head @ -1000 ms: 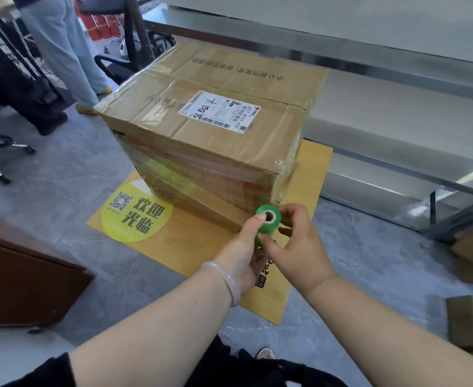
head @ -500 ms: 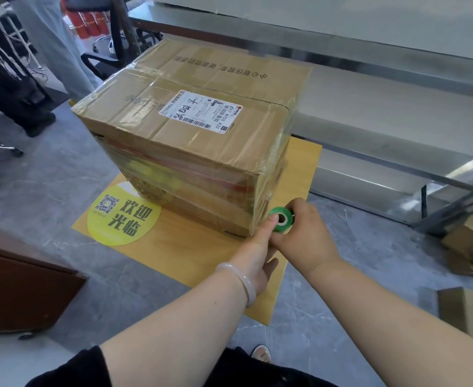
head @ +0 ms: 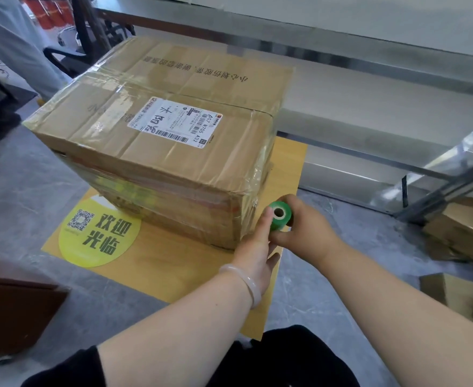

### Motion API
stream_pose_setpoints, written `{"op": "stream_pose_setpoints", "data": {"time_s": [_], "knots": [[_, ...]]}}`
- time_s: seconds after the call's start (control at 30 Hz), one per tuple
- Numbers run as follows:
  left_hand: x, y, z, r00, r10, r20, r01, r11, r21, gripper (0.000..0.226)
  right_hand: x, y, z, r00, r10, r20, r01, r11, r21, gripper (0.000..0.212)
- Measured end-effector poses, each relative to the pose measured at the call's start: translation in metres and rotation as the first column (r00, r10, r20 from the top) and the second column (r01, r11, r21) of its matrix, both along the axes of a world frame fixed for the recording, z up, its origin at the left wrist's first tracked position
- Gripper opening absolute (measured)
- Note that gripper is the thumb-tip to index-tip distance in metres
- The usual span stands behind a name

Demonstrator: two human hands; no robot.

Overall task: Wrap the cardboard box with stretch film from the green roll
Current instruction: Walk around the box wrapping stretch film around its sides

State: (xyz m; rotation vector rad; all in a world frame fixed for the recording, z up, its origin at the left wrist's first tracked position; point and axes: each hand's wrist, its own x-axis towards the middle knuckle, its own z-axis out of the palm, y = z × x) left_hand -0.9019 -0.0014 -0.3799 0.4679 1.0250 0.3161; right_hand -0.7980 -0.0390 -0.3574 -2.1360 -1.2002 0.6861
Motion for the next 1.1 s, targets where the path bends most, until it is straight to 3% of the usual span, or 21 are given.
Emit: {"op": "stream_pose_setpoints", "data": {"time_s": [0.1,0.23,0.33,0.47,0.57,0.63,0.7,0.77,0.83,1.1], "knots": [[0.015,-0.006,0.003,0.999,0.049,-0.01,-0.049,0.999,-0.01,0.02,0.017,0.006,0.0,0.999,-0.009,0.048,0.01,1.0,-0.025,0.03],[0.038,-0.007,0.008,0.977,0.212,0.01,-0.212,0.977,-0.02,0.019,0.039,0.021,-0.002,0.981,0.143,0.133,-0.137,0.989,-0.054,0.042],[0.057,-0.005,0.009,0.921,0.388,0.012,-0.388,0.921,-0.023,0.019,0.06,0.032,-0.009,0.952,0.306,-0.006,-0.306,0.951,-0.037,0.044],[0.074,0.003,0.009,0.832,0.554,0.021,-0.554,0.833,0.003,0.019,0.082,0.043,-0.014,0.847,0.492,-0.199,-0.502,0.865,0.0,0.072],[0.082,0.007,0.007,0.782,0.622,0.035,-0.623,0.782,0.009,0.019,0.089,0.057,-0.015,0.824,0.553,-0.121,-0.554,0.832,0.032,0.069],[0.086,0.007,0.002,0.766,0.642,0.039,-0.643,0.766,0.03,0.023,0.091,0.066,-0.017,0.819,0.574,-0.009,-0.574,0.819,0.022,0.052],[0.093,0.005,-0.001,0.784,0.62,0.036,-0.621,0.782,0.055,0.042,0.092,0.071,-0.017,0.83,0.554,0.059,-0.557,0.83,0.029,0.04],[0.101,0.004,-0.004,0.802,0.597,0.012,-0.596,0.801,0.057,0.054,0.094,0.076,-0.015,0.845,0.525,0.097,-0.529,0.848,0.017,0.039],[0.105,0.009,-0.007,0.806,0.591,-0.003,-0.59,0.805,0.055,0.048,0.097,0.082,-0.014,0.848,0.517,0.116,-0.519,0.854,-0.011,0.04],[0.106,0.033,-0.013,0.815,0.576,0.07,-0.579,0.814,0.04,0.065,0.12,0.097,-0.019,0.773,0.617,-0.146,-0.614,0.786,0.072,0.051]]}}
